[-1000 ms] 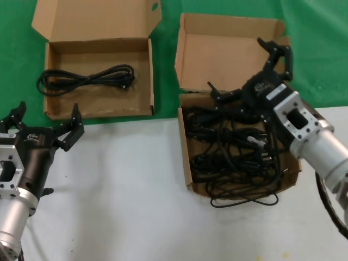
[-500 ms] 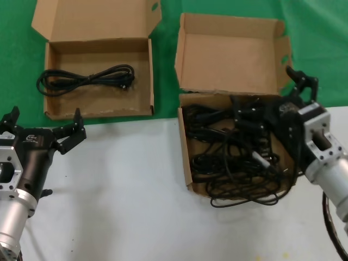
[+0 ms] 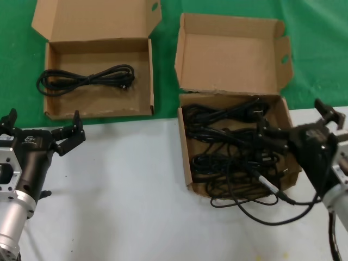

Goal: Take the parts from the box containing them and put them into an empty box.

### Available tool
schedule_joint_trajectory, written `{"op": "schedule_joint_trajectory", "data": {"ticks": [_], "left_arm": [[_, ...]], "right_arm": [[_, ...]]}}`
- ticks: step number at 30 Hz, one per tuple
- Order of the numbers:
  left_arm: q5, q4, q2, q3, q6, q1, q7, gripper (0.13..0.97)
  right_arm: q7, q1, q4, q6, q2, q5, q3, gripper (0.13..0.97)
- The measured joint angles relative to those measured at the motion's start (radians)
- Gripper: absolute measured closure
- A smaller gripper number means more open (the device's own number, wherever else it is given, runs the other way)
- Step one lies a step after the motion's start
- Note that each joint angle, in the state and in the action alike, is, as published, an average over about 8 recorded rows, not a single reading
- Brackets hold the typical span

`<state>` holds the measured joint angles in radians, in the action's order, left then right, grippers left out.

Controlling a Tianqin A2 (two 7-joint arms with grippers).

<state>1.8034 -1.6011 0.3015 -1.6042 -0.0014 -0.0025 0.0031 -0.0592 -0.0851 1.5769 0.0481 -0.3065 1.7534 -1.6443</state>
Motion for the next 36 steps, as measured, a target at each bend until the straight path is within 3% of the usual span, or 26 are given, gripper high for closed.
{"op": "schedule_joint_trajectory", "data": {"ticks": [9, 36], "left_arm": [[-0.002, 0.001, -0.001, 0.003, 0.001, 0.002, -0.002, 0.132], [-0.002, 0.001, -0.001, 0.003, 0.001, 0.002, -0.002, 0.132]], "right_arm": [[0.041, 0.058, 0.016, -0.033, 0.004, 0.032, 0.030, 0.129], [0.042, 0.060, 0.016, -0.034, 0.005, 0.033, 0.031, 0.129]]}}
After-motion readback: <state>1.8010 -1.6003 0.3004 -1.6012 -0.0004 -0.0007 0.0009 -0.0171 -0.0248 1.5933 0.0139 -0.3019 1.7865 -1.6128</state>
